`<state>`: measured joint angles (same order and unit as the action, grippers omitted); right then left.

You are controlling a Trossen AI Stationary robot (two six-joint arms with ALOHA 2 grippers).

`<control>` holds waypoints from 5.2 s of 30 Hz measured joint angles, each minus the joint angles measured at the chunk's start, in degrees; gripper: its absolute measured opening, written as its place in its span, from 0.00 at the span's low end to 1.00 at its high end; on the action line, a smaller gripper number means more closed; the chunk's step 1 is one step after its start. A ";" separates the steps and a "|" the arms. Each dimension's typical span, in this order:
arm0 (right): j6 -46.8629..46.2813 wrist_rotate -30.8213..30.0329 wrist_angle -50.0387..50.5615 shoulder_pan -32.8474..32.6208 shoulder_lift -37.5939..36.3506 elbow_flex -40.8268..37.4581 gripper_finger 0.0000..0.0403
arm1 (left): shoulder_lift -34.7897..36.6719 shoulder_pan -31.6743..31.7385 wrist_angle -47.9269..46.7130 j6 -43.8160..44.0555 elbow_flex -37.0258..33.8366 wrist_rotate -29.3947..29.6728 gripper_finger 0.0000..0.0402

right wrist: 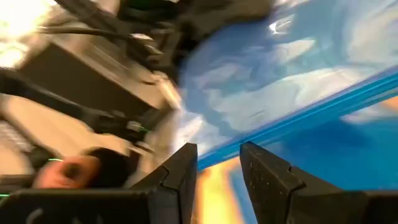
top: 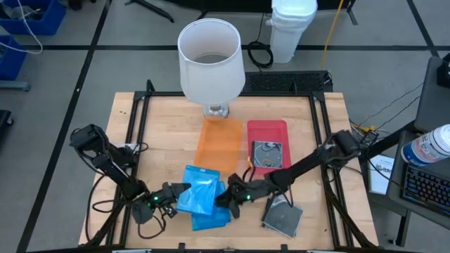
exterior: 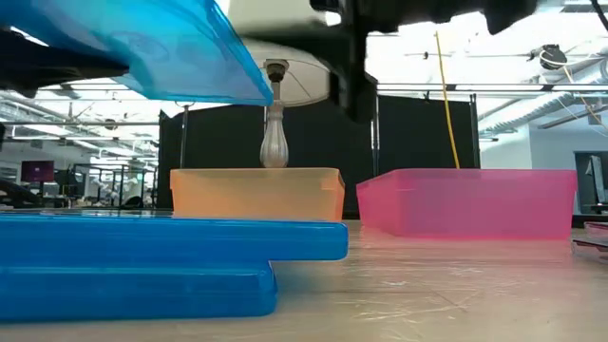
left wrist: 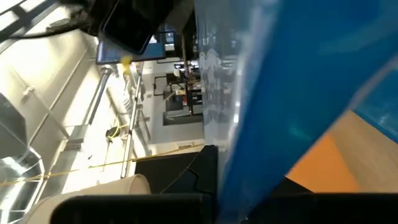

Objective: Pick & place jewel cases by type
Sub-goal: Put the blue CD case into the orange bin

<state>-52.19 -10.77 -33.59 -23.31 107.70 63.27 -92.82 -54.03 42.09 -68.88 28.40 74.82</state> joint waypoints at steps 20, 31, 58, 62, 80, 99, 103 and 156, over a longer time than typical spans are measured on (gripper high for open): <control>-8.34 -14.63 22.00 -0.39 -13.87 -7.50 0.33 | -0.10 9.38 0.39 -6.33 0.89 -3.27 0.07; -16.29 -5.34 -3.25 4.49 -13.88 -17.99 0.42 | -0.04 13.25 -2.03 -8.40 8.41 -4.42 0.08; -6.80 -2.86 -19.80 7.24 -13.81 -19.75 0.33 | -0.02 17.48 8.59 -20.26 8.46 -10.85 0.09; -3.43 -2.86 -19.50 7.17 -13.81 -19.75 0.23 | -0.02 17.69 8.58 -19.16 8.50 -10.94 0.09; 5.05 5.62 -21.07 7.12 -13.81 -19.64 0.09 | -0.08 13.64 8.17 -21.96 8.46 -8.30 0.48; 20.45 3.59 0.02 10.15 -24.98 -18.21 0.05 | -0.10 -1.78 -7.08 30.64 8.37 -5.62 0.59; 26.36 4.78 14.24 11.89 -25.93 -8.58 0.05 | -0.08 -2.78 -11.04 41.25 8.38 -12.96 0.52; -11.44 4.91 47.26 26.01 -0.15 17.93 0.05 | -0.06 -3.60 -27.11 56.43 8.41 -28.26 0.07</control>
<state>-63.63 -5.86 13.68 2.70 107.54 81.21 -92.88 -57.63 14.98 -12.46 36.82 46.57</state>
